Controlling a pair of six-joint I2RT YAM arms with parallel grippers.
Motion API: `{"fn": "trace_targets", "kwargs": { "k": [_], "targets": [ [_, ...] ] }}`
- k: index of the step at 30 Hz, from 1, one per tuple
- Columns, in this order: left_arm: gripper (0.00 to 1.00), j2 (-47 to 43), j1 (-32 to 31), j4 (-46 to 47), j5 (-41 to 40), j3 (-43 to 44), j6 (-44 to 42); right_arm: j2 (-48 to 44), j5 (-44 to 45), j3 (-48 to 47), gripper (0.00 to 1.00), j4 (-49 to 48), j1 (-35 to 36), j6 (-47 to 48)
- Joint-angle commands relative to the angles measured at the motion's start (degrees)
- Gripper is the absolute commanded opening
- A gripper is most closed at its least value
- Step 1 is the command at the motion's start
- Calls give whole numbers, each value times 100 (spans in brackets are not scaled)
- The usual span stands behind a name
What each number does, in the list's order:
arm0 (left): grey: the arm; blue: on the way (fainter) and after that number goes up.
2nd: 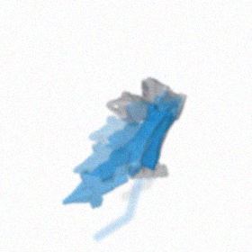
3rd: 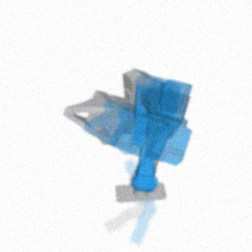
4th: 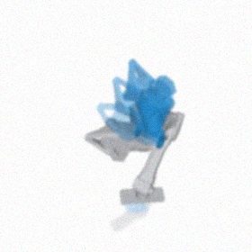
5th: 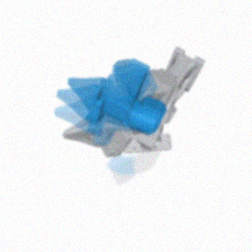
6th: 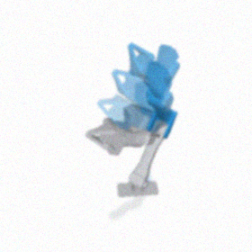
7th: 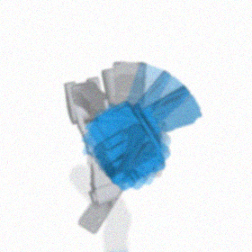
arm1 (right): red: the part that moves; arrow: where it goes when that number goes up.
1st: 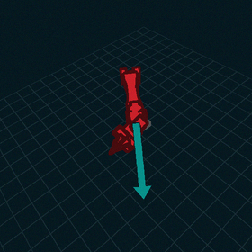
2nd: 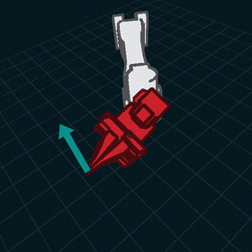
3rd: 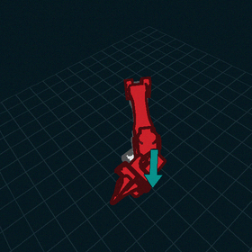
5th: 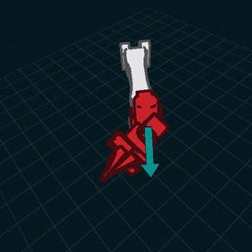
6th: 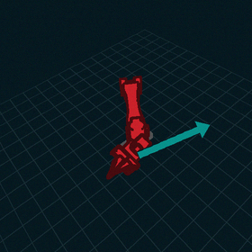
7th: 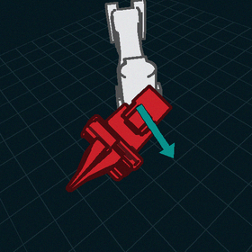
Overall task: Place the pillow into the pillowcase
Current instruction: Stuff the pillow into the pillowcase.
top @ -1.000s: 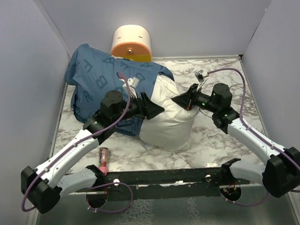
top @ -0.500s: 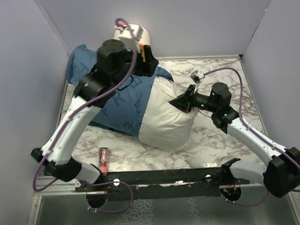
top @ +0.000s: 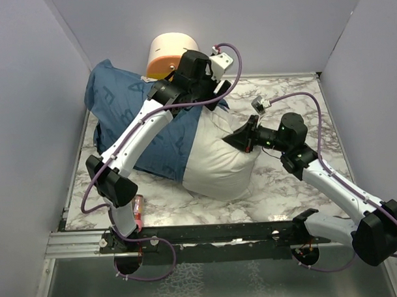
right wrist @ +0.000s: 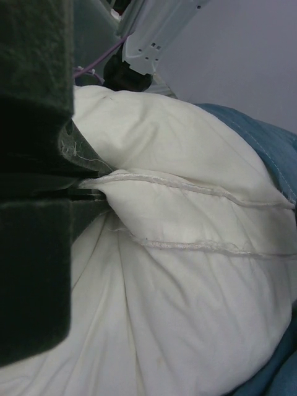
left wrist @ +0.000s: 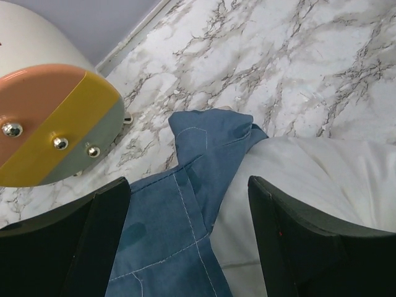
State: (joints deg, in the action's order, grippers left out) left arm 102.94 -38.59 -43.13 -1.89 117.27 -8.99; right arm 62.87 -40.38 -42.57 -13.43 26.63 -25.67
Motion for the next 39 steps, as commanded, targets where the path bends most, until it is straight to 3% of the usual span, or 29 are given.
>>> {"fn": "trace_targets", "kwargs": {
  "k": [1,7,9,12,14,15,19,22,28,31,34,39],
  "targets": [
    [79,270,66,-372,247,243,-201,-109,-449,67,1,262,123,-15],
    [77,462,71,-326,-12,355,-93,-52,-492,38,1,270,122,23],
    [71,561,71,-317,-52,453,-67,-36,-502,24,1,284,123,39],
    [41,668,71,-335,63,573,44,-38,-489,11,1,293,123,44],
    [10,691,78,-311,258,614,128,-47,-468,-6,1,297,123,36],
    [0,686,79,-260,278,669,207,-53,-467,-2,1,297,123,35],
    [0,574,118,193,497,1311,809,-64,-411,-98,1,407,121,95],
    [0,394,123,996,1244,1760,1616,-31,94,-452,1,639,117,252],
    [0,-158,-74,2729,2303,1661,3531,442,1588,-2301,1,605,123,447],
    [0,-717,-369,3576,2342,1090,4166,770,1820,-3197,1,328,123,550],
    [0,-1335,-723,4447,2122,88,4667,1072,1815,-3429,1,266,123,633],
    [0,-2226,-880,5017,1576,-1628,4897,1058,1748,-1854,1,420,123,544]
  ]
}}
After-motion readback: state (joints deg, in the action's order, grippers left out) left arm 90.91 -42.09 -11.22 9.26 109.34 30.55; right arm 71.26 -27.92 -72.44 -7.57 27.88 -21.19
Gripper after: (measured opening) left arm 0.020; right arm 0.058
